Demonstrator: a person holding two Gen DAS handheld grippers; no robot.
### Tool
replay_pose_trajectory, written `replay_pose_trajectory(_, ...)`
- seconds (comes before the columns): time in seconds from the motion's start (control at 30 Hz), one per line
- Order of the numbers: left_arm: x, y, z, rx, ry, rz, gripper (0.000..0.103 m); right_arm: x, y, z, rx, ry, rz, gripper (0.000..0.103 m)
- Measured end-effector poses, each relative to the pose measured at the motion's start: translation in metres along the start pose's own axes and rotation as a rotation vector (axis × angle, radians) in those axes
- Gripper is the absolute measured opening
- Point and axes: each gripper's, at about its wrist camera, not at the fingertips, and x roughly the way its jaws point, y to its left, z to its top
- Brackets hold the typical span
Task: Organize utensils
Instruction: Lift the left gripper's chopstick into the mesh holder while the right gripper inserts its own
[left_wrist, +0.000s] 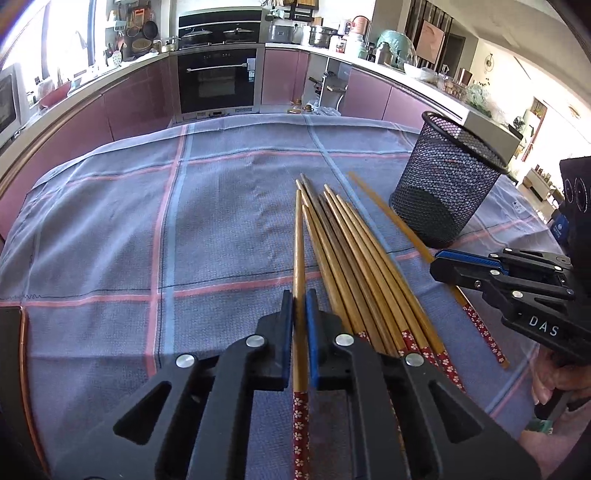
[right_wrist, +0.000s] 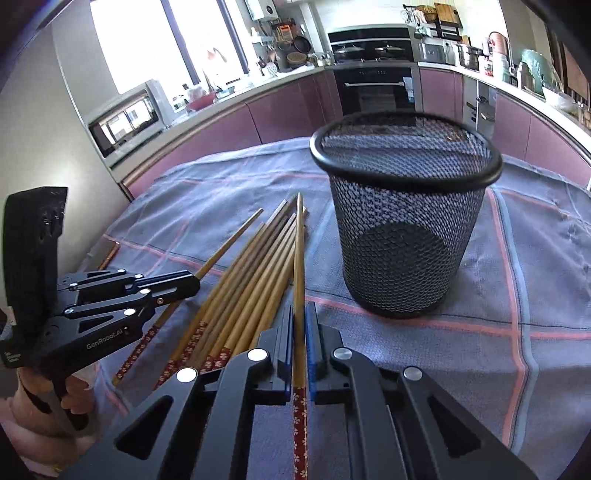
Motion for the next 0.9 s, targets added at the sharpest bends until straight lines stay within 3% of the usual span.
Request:
replay_pose_trajectory(0.37,-0.066,-0.003,0.022,0.007,-0.135,-0.158,0.008,-0.068,-0.001,0.016,-0.016,-0.194,0.079,0.005)
replay_pose_trajectory(0.67,-0.126,-0.017,0.049,0.027,-0.283,-0.254,0.008,-0.106,-0.006,0.036,-0.041,-0.317,0.086,0.005)
replay_pose_trajectory(0.9,-0.146,-0.043,0.087,0.036,-0.378,-0.304,0.008,-0.13,-0.012,0.062,-0.068,-0.394,0.069,0.005)
